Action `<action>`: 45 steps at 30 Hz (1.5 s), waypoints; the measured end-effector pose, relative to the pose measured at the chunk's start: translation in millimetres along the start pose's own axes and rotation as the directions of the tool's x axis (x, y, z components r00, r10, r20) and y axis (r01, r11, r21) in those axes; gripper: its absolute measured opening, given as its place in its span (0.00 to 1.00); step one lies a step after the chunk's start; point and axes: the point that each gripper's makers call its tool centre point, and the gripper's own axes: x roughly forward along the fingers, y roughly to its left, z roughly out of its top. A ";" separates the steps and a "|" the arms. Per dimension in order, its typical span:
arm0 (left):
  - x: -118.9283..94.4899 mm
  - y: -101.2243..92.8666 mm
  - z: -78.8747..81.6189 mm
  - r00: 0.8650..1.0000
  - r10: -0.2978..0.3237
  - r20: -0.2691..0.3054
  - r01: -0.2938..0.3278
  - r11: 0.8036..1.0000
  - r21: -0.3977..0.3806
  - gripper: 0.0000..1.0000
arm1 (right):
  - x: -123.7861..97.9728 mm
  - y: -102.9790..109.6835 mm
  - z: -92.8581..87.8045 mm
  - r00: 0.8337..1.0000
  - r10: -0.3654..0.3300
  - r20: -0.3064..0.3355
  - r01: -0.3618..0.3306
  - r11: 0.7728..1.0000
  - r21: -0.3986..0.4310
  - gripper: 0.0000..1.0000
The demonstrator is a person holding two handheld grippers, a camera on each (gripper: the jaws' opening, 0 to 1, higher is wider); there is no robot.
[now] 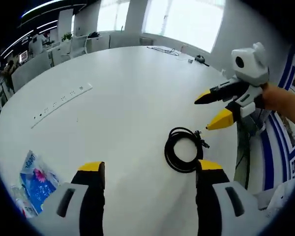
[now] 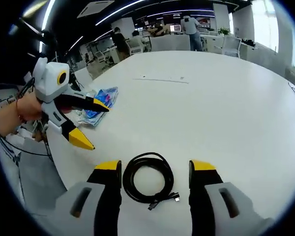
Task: Arrange the tabletop items into an orderly group along one side of the table until the central work area is clear of visible clutter.
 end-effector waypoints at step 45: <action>-168.2 89.1 -72.0 0.960 0.268 0.085 -0.248 0.948 -0.199 0.78 | 45.4 112.0 76.2 0.986 0.165 0.013 -0.159 0.964 -0.215 0.52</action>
